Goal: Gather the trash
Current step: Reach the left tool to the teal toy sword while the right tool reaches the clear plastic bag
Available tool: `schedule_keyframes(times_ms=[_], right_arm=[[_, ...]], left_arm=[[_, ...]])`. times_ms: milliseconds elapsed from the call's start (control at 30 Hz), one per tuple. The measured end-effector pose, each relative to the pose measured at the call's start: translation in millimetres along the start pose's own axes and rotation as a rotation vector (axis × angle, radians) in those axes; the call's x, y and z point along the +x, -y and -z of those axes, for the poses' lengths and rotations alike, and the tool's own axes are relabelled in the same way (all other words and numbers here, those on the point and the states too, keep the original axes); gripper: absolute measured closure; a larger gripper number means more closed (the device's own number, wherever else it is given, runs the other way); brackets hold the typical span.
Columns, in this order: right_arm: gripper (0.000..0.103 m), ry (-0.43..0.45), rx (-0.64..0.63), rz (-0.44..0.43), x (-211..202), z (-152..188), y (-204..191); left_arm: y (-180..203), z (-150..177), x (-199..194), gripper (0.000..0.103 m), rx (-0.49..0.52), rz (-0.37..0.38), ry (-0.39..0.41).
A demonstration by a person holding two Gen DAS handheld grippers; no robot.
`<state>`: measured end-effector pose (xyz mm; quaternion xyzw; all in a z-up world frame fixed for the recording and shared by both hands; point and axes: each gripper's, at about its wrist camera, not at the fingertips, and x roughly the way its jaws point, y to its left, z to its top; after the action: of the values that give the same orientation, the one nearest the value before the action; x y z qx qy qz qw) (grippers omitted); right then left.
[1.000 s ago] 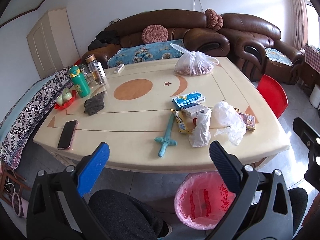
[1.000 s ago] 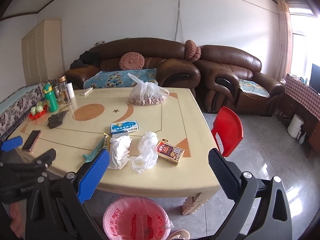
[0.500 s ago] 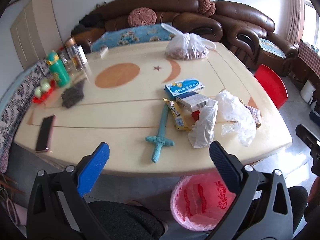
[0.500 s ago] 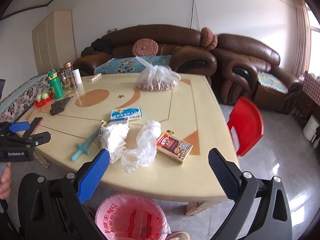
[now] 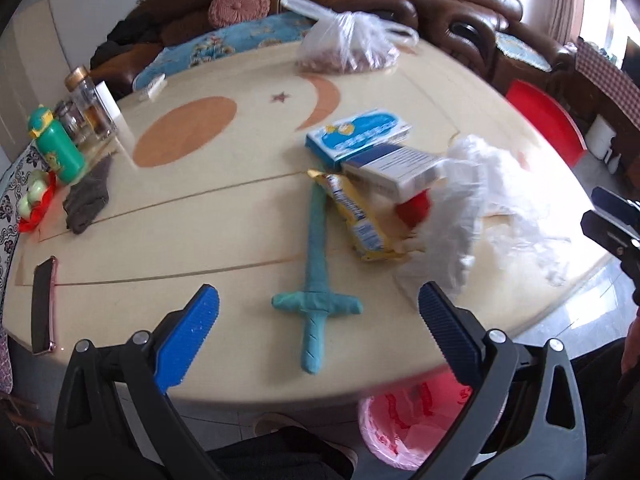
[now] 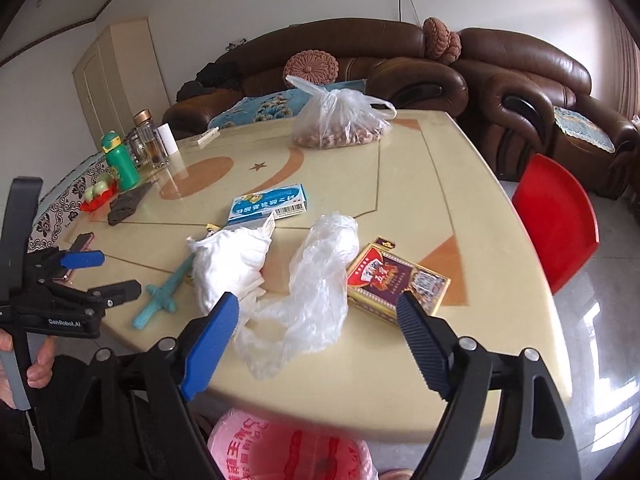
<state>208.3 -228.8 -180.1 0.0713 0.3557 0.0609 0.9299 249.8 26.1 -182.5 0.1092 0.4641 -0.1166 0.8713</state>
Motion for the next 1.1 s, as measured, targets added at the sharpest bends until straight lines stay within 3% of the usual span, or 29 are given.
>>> schedule_keyframes(times_ms=[233, 567, 667, 967, 1100], right_arm=[[0.024, -0.035, 0.018, -0.018, 30.5, 1.5, 2.8], [0.025, -0.046, 0.012, -0.025, 54.1, 6.4, 2.2], [0.028, -0.047, 0.028, -0.039, 59.5, 7.0, 5.1], [0.028, -0.056, 0.028, -0.038, 69.9, 12.2, 7.6], [0.028, -0.053, -0.008, -0.014, 71.0, 14.1, 2.3]], left_arm=[[-14.8, -6.1, 37.7, 0.006, -0.033, 0.031, -0.081], [-16.4, -9.2, 66.8, 0.006, -0.033, 0.048, -0.127], [-20.3, -8.1, 75.9, 0.017, -0.055, 0.057, -0.155], [-16.5, -9.2, 80.8, 0.020, -0.031, 0.059, -0.147], [-13.6, -11.4, 75.6, 0.038, -0.030, 0.087, -0.143]])
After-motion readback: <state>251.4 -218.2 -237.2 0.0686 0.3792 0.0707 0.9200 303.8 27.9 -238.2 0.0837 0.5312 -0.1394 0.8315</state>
